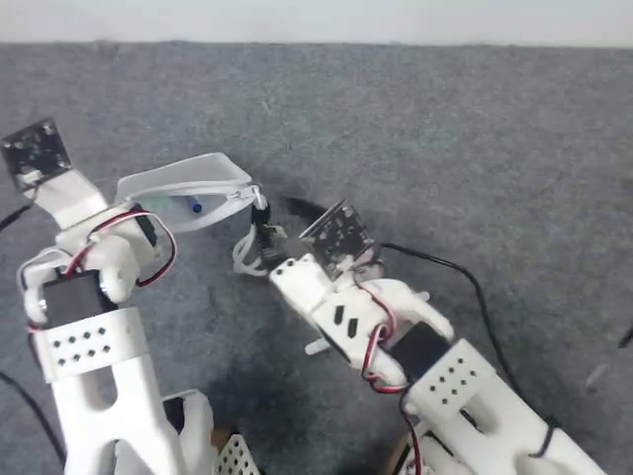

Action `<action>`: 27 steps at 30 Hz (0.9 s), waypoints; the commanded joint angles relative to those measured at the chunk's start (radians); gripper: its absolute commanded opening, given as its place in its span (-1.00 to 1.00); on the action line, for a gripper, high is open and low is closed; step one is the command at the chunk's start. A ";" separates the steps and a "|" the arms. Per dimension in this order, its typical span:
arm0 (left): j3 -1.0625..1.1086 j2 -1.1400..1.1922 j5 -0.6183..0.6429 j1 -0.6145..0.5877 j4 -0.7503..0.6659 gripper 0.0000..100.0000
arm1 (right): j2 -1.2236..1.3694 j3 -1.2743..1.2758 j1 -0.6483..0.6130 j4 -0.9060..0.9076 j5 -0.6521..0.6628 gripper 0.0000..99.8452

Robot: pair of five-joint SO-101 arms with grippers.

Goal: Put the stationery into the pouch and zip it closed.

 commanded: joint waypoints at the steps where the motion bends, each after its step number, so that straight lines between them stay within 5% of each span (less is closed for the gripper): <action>1: -0.038 -0.006 0.014 -0.003 -0.029 -0.98 | -0.090 -0.069 0.050 0.125 0.006 -0.68; 13: -0.036 -0.006 0.014 -0.003 -0.028 -0.98 | -0.232 -0.069 0.203 0.552 -0.143 -0.67; 27: -0.036 -0.006 0.014 -0.005 -0.029 -0.98 | -0.228 -0.068 0.289 0.751 -0.192 -0.67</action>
